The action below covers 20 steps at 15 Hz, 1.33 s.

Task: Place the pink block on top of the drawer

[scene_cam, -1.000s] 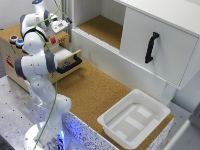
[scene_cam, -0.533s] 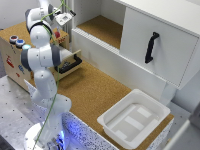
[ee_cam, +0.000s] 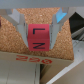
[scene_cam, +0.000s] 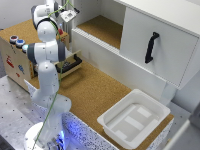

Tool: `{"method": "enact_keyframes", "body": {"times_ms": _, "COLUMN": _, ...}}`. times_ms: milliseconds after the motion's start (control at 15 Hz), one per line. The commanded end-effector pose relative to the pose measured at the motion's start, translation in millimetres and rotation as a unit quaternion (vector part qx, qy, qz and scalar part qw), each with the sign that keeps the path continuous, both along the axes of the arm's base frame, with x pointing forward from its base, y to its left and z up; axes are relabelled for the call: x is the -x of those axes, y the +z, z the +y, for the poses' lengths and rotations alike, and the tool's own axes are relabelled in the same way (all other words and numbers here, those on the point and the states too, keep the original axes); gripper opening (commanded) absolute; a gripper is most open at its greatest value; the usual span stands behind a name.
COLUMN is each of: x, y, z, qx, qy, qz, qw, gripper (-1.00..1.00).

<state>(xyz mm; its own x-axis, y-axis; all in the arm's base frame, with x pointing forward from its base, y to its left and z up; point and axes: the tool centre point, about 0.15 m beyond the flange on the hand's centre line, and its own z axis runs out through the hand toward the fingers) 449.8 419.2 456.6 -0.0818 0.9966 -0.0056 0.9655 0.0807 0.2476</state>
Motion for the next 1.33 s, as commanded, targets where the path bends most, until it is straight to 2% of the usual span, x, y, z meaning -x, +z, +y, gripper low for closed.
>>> {"method": "enact_keyframes", "body": {"times_ms": 0, "x": -18, "y": -2, "z": 40, "qx": 0.050, "qy": 0.012, "qz": 0.058, "qw": 0.997, "gripper": -1.00}}
{"method": "enact_keyframes", "body": {"times_ms": 467, "x": 6, "y": -10, "z": 50, "qx": 0.036, "qy": 0.002, "qz": 0.079, "qw": 0.996, "gripper": -1.00}}
{"method": "enact_keyframes", "body": {"times_ms": 533, "x": 10, "y": -13, "z": 47, "qx": 0.033, "qy": -0.003, "qz": 0.086, "qw": 0.996, "gripper": 1.00}}
{"method": "enact_keyframes", "body": {"times_ms": 867, "x": 26, "y": 7, "z": 38, "qx": 0.010, "qy": -0.018, "qz": 0.073, "qw": 0.997, "gripper": 1.00}}
{"method": "enact_keyframes", "body": {"times_ms": 1267, "x": 59, "y": 52, "z": 27, "qx": 0.002, "qy": -0.023, "qz": 0.033, "qw": 0.999, "gripper": 1.00}}
